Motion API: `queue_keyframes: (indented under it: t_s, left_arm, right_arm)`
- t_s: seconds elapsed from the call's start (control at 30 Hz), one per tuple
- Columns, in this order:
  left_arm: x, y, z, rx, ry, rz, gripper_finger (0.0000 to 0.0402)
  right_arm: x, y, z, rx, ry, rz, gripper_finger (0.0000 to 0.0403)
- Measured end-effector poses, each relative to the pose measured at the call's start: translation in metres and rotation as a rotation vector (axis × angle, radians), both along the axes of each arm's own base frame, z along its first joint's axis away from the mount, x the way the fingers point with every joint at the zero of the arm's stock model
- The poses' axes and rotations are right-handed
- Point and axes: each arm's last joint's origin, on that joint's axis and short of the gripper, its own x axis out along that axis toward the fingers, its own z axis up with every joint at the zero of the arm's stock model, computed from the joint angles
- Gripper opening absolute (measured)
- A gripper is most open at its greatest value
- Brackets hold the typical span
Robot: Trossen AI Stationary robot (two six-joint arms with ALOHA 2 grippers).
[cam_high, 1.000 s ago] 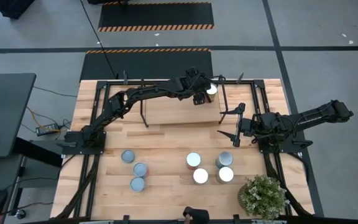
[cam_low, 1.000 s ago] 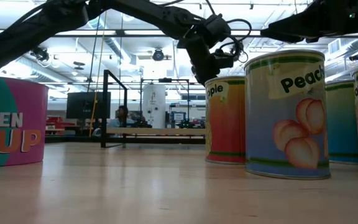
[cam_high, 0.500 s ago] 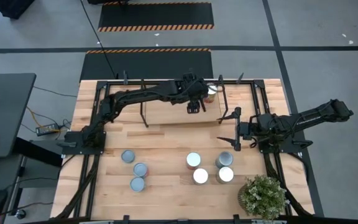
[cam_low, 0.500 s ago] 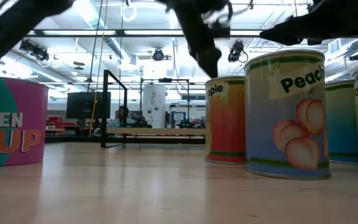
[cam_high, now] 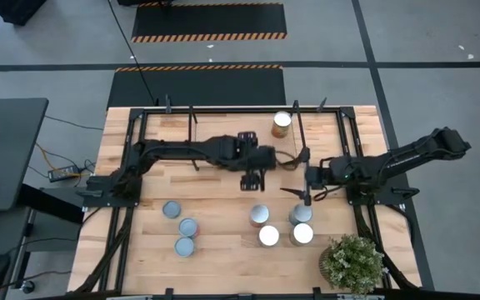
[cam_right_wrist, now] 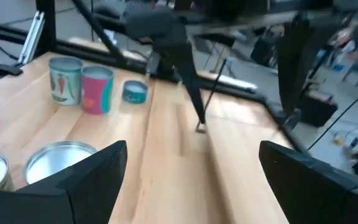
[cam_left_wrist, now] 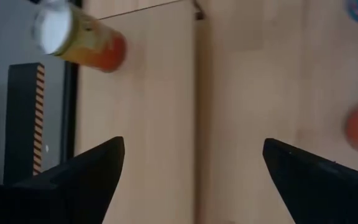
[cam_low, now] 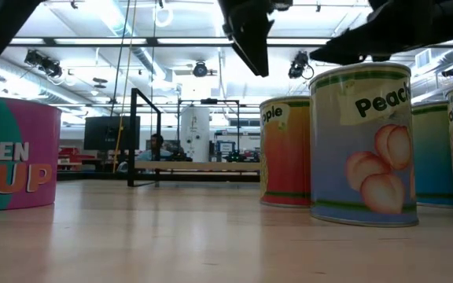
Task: Pick and place cans onto a shelf
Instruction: Adjust the canned goods
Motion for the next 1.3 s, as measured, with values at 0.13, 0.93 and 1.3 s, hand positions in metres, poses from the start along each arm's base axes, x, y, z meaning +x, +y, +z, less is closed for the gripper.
queue_keyframes:
  t_s: [0.13,0.93,1.3]
  left_arm:
    - [-0.002,-0.022,-0.001,-0.006,0.012,-0.035,0.0383]
    - [-0.038,-0.094,0.000,0.159,0.163,-0.077,0.0297]
    - [-0.039,-0.084,-0.014,0.229,0.214,-0.064,0.0270]
  right_arm:
    - [0.014,0.006,0.003,0.036,0.025,-0.017,0.0373]
    - [0.028,0.017,0.052,0.145,0.340,-0.181,0.0373]
    - [0.027,0.006,0.068,0.122,0.366,-0.259,0.0373]
